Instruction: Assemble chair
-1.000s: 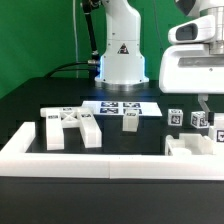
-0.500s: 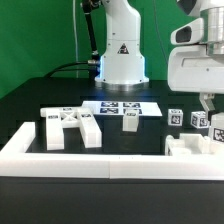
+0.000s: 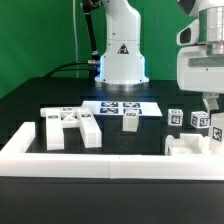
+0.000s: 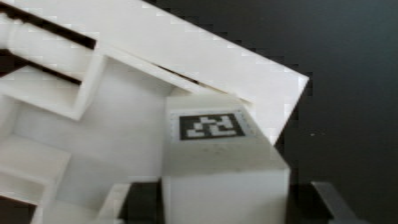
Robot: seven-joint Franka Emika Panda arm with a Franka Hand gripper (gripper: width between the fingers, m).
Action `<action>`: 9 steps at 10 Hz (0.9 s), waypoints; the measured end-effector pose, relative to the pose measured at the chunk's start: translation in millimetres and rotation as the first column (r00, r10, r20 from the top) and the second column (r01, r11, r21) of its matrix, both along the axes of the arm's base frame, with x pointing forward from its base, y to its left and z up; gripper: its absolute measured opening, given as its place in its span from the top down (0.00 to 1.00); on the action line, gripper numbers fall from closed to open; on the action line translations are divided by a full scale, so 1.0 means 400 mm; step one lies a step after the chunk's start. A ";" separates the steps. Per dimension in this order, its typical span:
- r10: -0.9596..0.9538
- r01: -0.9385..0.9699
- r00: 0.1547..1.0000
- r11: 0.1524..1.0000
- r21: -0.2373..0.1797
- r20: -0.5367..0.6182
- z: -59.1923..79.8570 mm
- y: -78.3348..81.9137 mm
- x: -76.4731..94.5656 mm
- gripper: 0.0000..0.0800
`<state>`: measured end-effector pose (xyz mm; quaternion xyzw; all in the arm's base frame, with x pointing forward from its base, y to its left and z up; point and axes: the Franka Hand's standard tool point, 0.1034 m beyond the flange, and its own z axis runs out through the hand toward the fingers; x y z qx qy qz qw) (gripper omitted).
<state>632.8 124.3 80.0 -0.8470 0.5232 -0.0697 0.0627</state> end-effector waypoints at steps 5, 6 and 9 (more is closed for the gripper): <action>0.428 -0.427 0.904 0.900 -0.085 -0.002 0.002 0.002 0.000 0.20; 0.480 -0.478 0.877 0.873 -0.094 -0.005 0.002 0.008 -0.001 0.20; 0.720 -0.716 0.693 0.682 -0.150 -0.036 0.002 0.009 -0.001 0.19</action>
Offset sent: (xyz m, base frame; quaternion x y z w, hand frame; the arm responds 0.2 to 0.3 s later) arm -0.0033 0.0037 -0.0001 0.0090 -0.0096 -0.2945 0.9556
